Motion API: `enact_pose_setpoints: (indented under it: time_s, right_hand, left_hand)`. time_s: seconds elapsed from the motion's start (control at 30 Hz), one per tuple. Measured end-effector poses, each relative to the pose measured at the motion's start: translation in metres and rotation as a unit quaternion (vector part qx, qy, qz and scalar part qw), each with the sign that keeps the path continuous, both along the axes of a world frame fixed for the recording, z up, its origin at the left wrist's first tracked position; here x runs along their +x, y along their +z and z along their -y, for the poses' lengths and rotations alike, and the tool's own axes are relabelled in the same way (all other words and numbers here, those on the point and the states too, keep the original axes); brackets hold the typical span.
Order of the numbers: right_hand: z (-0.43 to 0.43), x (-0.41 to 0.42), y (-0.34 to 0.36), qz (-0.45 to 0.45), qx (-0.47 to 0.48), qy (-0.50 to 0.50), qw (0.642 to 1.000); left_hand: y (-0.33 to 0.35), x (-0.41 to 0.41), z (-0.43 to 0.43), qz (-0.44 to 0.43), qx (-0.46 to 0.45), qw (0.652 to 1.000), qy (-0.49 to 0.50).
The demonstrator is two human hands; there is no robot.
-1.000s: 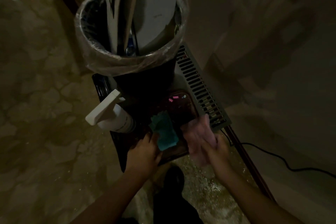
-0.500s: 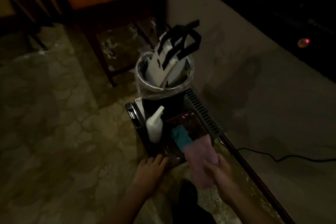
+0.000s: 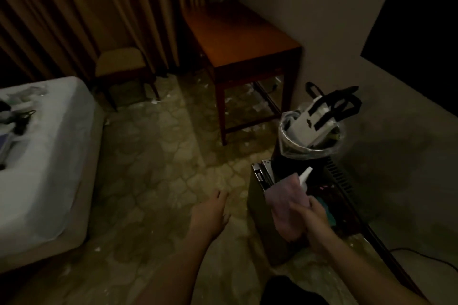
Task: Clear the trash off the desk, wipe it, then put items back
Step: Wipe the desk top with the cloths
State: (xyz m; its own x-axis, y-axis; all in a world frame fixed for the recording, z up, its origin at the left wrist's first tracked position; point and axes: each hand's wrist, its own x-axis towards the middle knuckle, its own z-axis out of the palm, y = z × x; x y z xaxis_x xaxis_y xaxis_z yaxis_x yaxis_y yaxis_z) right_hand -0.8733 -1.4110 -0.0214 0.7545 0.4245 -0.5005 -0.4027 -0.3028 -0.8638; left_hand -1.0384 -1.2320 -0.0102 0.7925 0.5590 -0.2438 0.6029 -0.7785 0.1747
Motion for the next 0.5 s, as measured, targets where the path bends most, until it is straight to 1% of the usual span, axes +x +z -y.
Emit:
enact_pose_setpoints:
  time_s: [0.13,0.27,0.4,0.5]
  right_hand:
    - [-0.046,-0.003,0.008,0.007,-0.006,0.022,1.0]
    - [-0.096,0.012,0.01,0.009,-0.021,0.022,0.999]
    - [-0.15,0.031,0.009,-0.008,0.009,0.021,1.0]
    - [-0.201,0.058,0.013,-0.016,0.025,0.044,0.999]
  left_hand:
    - [0.011,-0.016,-0.029,0.015,-0.007,1.0,0.025]
    - [0.016,-0.013,-0.07,0.013,-0.009,0.999,0.044]
    - [0.022,0.009,-0.127,0.0,0.005,0.998,0.055]
    - [0.03,0.035,-0.181,0.006,0.021,0.997,0.07]
